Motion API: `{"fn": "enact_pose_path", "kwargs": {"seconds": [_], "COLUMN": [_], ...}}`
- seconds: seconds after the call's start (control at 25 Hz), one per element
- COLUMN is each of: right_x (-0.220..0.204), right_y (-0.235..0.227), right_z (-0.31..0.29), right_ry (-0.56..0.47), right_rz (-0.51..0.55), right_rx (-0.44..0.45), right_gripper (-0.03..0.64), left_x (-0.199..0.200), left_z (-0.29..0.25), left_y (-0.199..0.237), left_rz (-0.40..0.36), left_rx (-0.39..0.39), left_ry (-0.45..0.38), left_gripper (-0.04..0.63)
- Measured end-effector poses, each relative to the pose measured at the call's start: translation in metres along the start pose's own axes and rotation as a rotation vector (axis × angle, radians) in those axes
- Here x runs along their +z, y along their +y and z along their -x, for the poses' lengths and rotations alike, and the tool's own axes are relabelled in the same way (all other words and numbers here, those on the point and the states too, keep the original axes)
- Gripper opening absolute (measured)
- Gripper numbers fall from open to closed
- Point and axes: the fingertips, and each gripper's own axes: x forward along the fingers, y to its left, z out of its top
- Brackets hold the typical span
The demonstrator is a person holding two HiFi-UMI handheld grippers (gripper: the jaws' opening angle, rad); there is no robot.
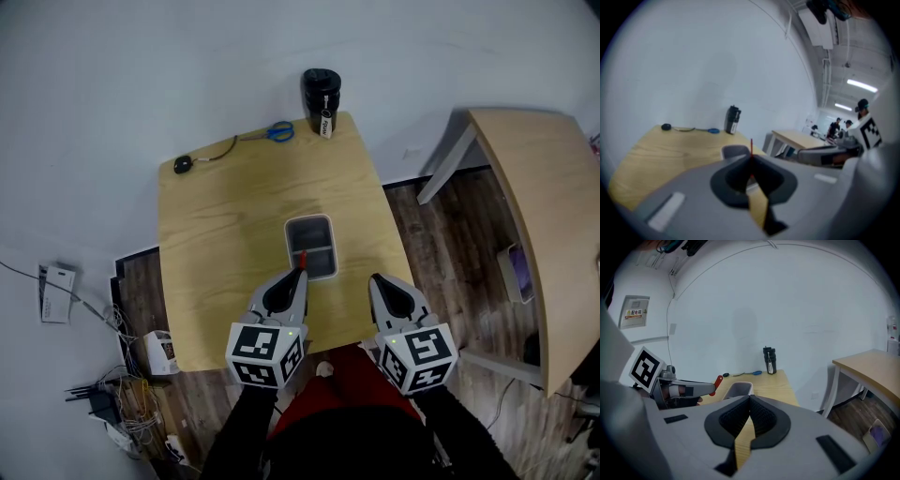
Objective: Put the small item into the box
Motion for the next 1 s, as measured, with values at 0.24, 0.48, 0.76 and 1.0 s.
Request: {"fn": "enact_pose_path", "kwargs": {"seconds": [0.24,0.48,0.76,1.0], "right_x": [-0.002,-0.002,-0.007,-0.007], "right_y": [-0.009,-0.015,-0.023,-0.025], "right_z": [-0.006,-0.012,-0.017,-0.024], "right_ry": [0.011,0.020,0.038,0.049], "right_rz": [-0.014,-0.026,-0.037,-0.041], "right_rx": [-0.008,-0.010,-0.009,-0.003], "right_gripper": [0.008,0.008,0.008,0.008], "left_x": [-0.006,-0.011,-0.018,-0.024], "left_z": [-0.015,-0.028,-0.038,-0.046], "left_y": [-0.001,-0.002,-0.003,-0.001], "left_rz": [-0.010,-0.041,-0.056,-0.060], "left_rx": [-0.009,-0.014,-0.016,-0.016], "left_ry": [0.035,0.078,0.117,0.154], "left_gripper": [0.014,0.014,0.014,0.014]}}
